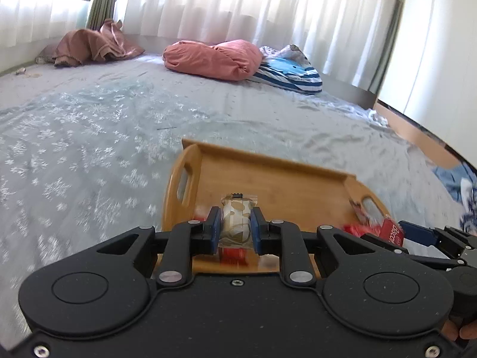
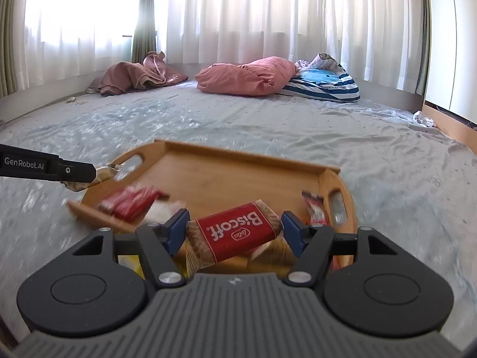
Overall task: Organize snacks
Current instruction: 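Carry both held snacks onto the wooden tray and open both grippers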
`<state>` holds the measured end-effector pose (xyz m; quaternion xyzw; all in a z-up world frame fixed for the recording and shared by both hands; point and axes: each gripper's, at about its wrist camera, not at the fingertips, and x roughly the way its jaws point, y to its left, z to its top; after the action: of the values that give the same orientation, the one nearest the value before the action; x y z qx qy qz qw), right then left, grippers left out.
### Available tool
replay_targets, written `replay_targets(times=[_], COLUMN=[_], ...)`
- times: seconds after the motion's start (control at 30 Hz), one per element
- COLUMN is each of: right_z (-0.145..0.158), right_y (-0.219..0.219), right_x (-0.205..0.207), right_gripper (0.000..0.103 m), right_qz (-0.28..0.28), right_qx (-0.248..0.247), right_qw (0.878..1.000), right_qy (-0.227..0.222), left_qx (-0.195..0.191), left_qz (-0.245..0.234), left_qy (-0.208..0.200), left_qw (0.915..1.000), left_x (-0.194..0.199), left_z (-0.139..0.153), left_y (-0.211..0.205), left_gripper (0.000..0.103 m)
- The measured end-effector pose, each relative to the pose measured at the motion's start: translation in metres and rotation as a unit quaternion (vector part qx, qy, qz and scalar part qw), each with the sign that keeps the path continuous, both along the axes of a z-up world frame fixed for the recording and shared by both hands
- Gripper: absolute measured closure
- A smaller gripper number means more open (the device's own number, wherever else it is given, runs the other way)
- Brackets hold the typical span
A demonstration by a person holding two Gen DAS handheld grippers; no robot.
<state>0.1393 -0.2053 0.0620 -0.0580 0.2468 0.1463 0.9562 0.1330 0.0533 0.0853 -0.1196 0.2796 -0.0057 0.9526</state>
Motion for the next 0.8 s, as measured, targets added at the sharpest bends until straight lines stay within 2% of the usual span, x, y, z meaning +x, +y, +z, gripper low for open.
replay_targets(times=[0.17,0.4,0.63,0.8], right_z=[0.004,-0.019,-0.037,-0.041], right_y=[-0.002,0.002,-0.003,-0.007], right_x=[0.065,0.136,0.156,0.156], right_gripper=[0.034,0.034,0.034,0.034], right_qz=[-0.025,-0.064,-0.105,-0.109], right_qx=[0.025,0.012,0.027,0.043], right_qw=[0.997,0.988,0.980,0.980], right_qy=[0.063,0.139,0.165,0.159], left_qx=[-0.017,-0.016,0.001,0.012], left_qz=[0.019,0.052,0.052,0.049], left_qy=[0.035,0.061,0.073,0.084], left_qw=[0.9991,0.9966,0.9959,0.9952], left_x=[0.055,0.112,0.133,0.137], left_z=[-0.012,-0.032,-0.045,-0.053], left_y=[0.013,0.019,0.012,0.009], left_gripper=[0.083,0.083,0.083,0.083])
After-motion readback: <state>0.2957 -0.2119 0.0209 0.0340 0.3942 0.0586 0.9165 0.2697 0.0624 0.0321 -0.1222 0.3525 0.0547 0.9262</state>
